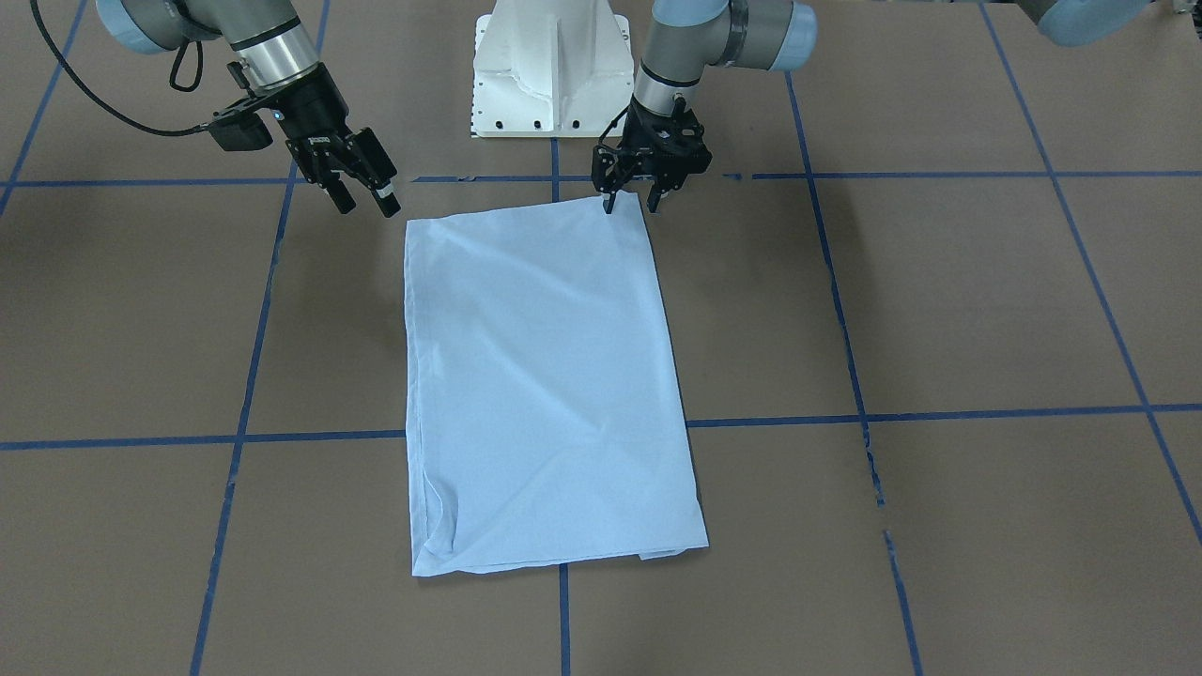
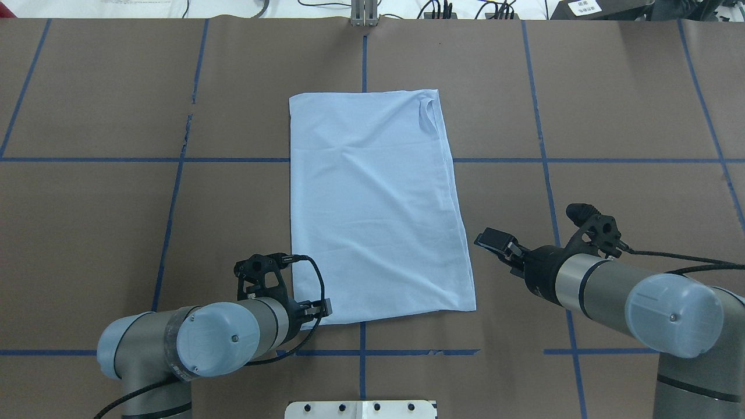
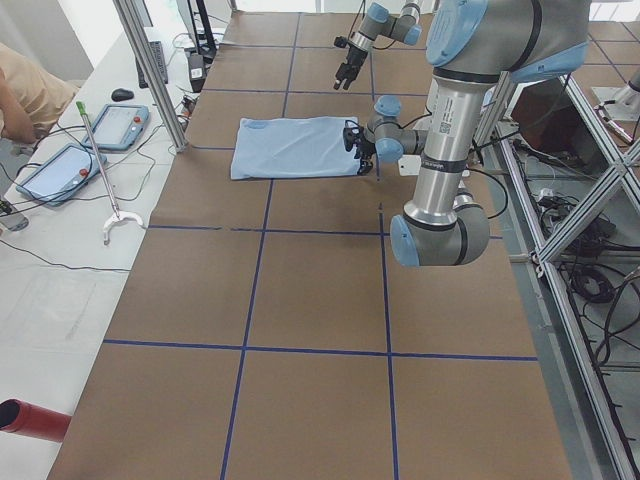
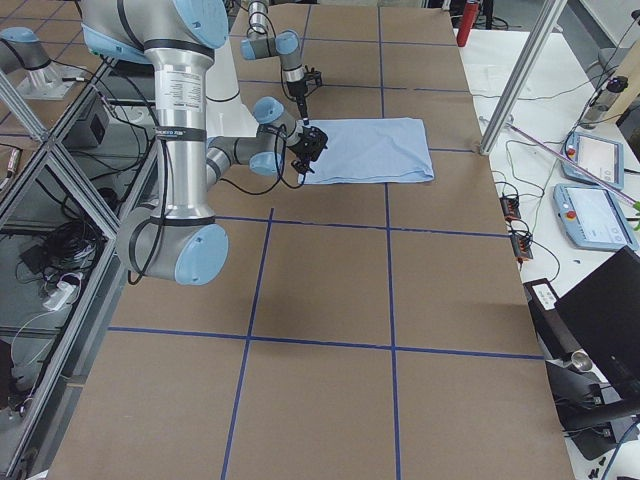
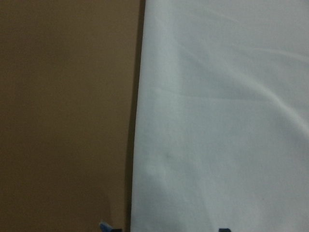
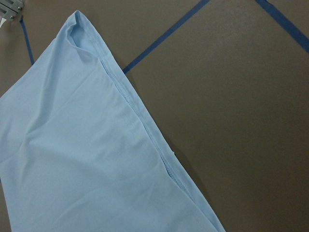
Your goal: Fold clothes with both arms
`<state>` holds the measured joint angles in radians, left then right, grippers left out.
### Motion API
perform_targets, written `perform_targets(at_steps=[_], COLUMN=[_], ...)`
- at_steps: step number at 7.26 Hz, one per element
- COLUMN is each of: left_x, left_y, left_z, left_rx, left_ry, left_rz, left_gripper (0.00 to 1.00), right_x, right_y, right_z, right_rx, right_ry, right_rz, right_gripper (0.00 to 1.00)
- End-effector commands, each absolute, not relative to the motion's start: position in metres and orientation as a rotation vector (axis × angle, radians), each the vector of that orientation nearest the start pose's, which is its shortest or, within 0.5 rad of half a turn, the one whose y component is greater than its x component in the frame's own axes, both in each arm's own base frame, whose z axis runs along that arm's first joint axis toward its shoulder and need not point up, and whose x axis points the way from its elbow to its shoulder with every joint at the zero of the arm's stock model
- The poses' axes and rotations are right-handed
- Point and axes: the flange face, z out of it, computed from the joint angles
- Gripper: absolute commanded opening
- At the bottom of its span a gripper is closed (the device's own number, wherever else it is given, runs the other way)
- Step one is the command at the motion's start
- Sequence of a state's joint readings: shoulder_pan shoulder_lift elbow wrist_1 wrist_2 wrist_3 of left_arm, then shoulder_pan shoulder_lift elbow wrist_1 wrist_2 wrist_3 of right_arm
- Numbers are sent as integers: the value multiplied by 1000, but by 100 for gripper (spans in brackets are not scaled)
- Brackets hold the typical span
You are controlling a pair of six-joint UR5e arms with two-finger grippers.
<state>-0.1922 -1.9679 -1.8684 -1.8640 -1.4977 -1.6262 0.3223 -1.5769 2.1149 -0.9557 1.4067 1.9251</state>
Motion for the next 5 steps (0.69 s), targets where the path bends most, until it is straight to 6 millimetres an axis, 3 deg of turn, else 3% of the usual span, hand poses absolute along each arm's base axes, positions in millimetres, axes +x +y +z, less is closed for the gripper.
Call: perform_targets(at_steps=[1,5], left_x=[568,571], left_y=[-251,-250], left_z=[277,272], left_rx=[129,128], left_ry=[978,986], left_rz=[-258,-255], left_gripper=[73,73], right_x=[-394,-394], right_y=[-289,-291], right_z=[337,339], right_rx=[130,141], right_ry=[-1175,-1172], right_rz=[692,699], right_gripper=[100,100])
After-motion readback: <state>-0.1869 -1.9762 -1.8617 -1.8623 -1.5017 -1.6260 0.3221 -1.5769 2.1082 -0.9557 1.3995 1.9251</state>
